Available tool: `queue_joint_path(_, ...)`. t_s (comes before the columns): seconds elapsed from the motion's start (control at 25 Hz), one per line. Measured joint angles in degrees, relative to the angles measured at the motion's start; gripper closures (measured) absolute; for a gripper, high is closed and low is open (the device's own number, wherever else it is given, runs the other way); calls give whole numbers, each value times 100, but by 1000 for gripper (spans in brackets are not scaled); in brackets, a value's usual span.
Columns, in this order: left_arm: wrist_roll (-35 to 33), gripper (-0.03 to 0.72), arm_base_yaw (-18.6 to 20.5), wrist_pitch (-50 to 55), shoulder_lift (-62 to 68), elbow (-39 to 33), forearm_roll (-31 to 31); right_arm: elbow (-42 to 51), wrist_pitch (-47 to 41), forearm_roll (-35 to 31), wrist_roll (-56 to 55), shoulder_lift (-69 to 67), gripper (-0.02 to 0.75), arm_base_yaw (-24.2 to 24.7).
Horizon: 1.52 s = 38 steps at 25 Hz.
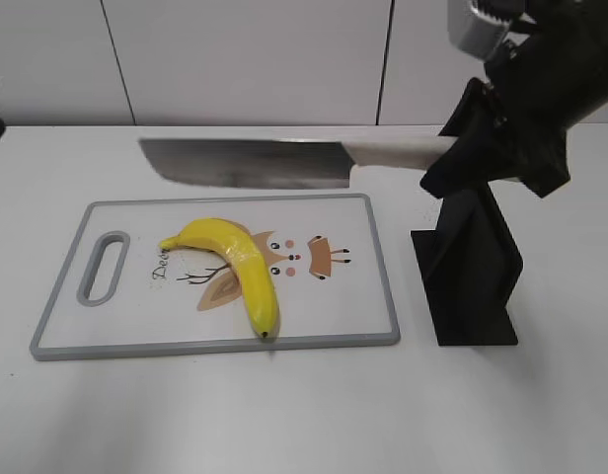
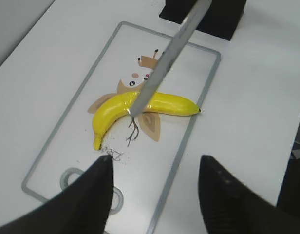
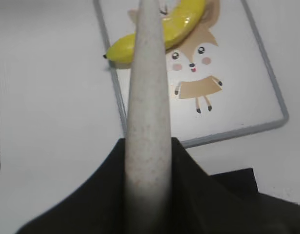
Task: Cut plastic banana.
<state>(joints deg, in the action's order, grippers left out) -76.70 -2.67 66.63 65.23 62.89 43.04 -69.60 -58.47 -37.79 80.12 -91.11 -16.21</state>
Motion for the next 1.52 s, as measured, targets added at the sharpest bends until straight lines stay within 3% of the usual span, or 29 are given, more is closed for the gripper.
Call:
queue_joint_path(0.2,-617,163,-470,58,1039,769,-163,-450,-223,-230,773,-669,568,18)
queue_joint_path(0.44,-691,163,-1132,-331,2003,1280,-1029,-1273,-501,-418,1409,-1440,568,18)
queue_joint_path(0.76,-707,180,-1331,-545,3135,1835,-1379,-1979,-735,-612,1619,-1987,568,18)
queue_joint_path(0.84,-707,253,-1344,-578,3307,1964,-1388,-2043,-748,-666,1618,-2082,568,18)
queue_joint_path(1.0,-713,582,-1366,-623,3483,2054,-1431,-2065,-575,-756,1601,-2218,569,25)
queue_joint_path(1.08,-713,676,-1393,-649,3525,2059,-1470,-2065,-513,-762,1601,-2219,568,25)
queue_joint_path(1.52,-506,711,-1654,-1098,3941,2095,-1809,-2065,-208,-550,1522,-2286,568,36)
